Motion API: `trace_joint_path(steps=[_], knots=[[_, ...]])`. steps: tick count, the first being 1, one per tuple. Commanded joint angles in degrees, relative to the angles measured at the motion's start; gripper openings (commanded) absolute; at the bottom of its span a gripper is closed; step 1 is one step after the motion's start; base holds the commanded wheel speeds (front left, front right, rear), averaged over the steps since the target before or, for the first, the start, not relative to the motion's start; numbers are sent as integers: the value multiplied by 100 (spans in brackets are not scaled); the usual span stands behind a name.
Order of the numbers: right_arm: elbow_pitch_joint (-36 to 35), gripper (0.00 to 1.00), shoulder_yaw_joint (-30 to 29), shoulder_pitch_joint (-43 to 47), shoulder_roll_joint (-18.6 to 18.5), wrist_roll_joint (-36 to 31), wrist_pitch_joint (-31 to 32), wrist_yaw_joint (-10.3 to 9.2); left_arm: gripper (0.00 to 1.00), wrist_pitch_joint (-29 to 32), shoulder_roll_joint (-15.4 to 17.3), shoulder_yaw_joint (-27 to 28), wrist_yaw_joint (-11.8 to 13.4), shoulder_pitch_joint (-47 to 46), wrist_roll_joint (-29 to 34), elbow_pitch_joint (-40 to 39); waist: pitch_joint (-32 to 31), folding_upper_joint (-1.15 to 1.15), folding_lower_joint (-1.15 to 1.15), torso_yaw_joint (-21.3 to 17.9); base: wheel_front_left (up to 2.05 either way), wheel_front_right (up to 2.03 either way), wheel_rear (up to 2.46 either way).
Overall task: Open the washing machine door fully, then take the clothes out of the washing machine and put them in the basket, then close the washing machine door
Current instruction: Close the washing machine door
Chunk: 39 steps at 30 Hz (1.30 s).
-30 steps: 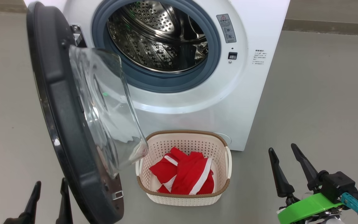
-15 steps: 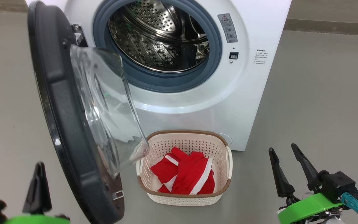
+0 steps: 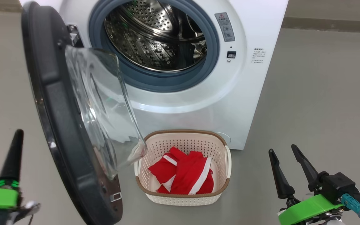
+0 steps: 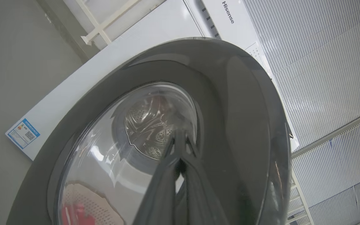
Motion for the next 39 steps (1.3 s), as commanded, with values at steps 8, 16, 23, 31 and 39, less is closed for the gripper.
trace_joint_path(steps=[8,16,23,31,39], knots=[[-137,100,152,-238,-26,-99,-37,36,0,1050,102,570,1134,-397,-1620,-908,138,0,0,-104,0,0,0],[-131,100,164,-282,-26,-70,-37,36,0,1428,92,528,1734,-263,-2373,-1391,198,0,0,-205,0,0,0],[-142,100,172,-352,-26,20,-37,36,0,1463,88,376,1870,-105,-2654,-1708,286,0,0,-346,0,0,0],[-145,100,196,-460,-26,67,-37,36,0,1028,87,66,1784,-89,-2739,-1725,457,0,0,-614,0,0,0],[-123,100,159,-543,-26,77,-37,36,0,538,87,-302,1595,-129,-3058,-1625,550,0,0,-968,0,0,0]])
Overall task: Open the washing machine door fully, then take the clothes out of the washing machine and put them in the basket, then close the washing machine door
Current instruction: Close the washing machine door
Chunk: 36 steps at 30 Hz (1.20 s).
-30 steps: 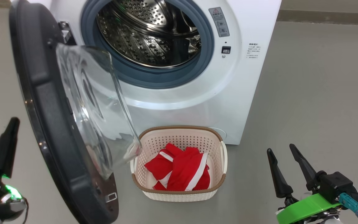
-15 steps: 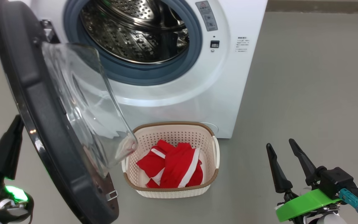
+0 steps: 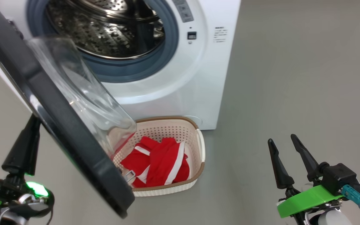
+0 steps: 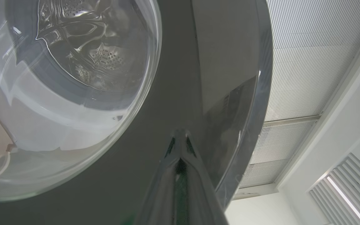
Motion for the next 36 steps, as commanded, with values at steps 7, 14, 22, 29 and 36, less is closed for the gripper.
trace_joint_path(steps=[7,14,22,29,36], knots=[[-144,100,120,-278,-22,72,-37,36,0,-306,104,-32,-83,-216,-461,-7,47,0,0,-383,0,0,0],[-177,100,101,-326,-22,65,-37,36,0,-513,104,-188,-163,-425,-629,86,183,0,0,-590,0,0,0],[-211,100,68,-417,-22,64,-37,36,0,-727,104,-359,-307,-873,-751,383,415,0,0,-721,0,0,0],[-264,100,85,-558,-22,40,-37,36,0,-896,104,-557,-512,-1467,-981,803,687,0,0,-823,0,0,0],[-296,100,79,-671,-22,26,-37,36,0,-1022,104,-658,-720,-2044,-906,1297,928,0,0,-878,0,0,0]])
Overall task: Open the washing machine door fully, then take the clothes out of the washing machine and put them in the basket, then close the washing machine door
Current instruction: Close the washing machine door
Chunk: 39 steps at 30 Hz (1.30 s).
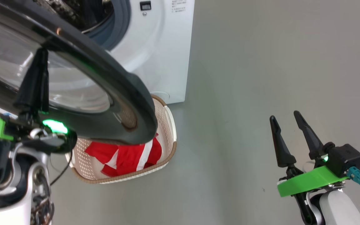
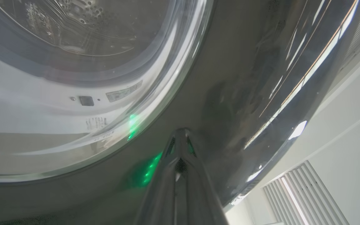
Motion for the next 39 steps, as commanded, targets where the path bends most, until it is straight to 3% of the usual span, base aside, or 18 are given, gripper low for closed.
trace_joint_path(steps=[1,26,39], knots=[[-168,100,120,-171,-20,-26,-37,36,0,-34,108,95,-107,-254,40,-81,95,0,0,-37,0,0,0],[-261,100,282,-526,-20,-116,-37,36,0,-135,288,55,-750,-2200,278,1535,821,0,0,-278,0,0,0],[-262,100,272,-560,-20,-30,-37,36,0,32,370,93,-1021,-2314,251,1791,896,0,0,-341,0,0,0]])
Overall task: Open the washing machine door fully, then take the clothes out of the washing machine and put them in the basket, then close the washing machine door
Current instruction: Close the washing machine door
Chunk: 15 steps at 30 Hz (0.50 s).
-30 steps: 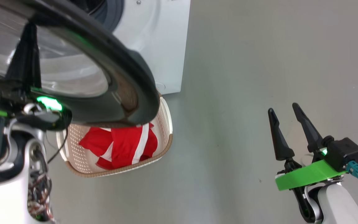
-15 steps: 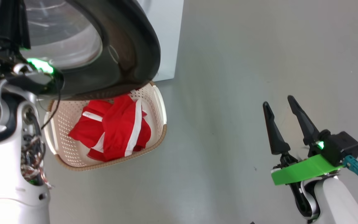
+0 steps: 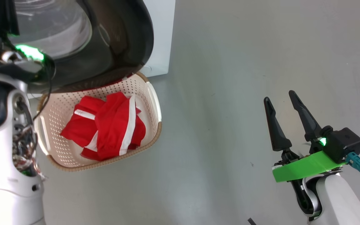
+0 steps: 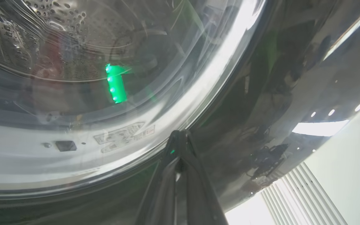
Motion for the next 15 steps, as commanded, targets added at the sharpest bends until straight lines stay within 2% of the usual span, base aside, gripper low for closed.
trace_joint_path(steps=[1,3,4,5,6,11,15], knots=[[-130,100,91,-49,-16,27,-37,36,0,83,167,62,-125,98,-32,-188,-67,0,0,45,0,0,0],[-124,100,74,-39,-16,39,-37,36,0,124,134,73,-151,252,-102,-259,-132,0,0,94,0,0,0],[-119,100,65,-38,-16,42,-37,36,27,124,116,97,-172,339,-144,-311,-168,0,0,122,0,0,0],[-115,100,59,-39,-16,44,-37,36,91,132,102,105,-184,435,-170,-361,-205,0,0,151,0,0,0],[-111,100,59,-43,-16,48,-37,36,100,150,94,101,-197,540,-179,-415,-246,0,0,179,0,0,0],[-78,100,69,-15,-16,57,-37,36,100,276,85,112,-281,1126,-198,-733,-488,0,0,300,0,0,0],[-41,100,48,60,-16,54,-37,36,100,-91,211,59,-394,1776,456,-1051,-724,0,0,398,0,0,0]])
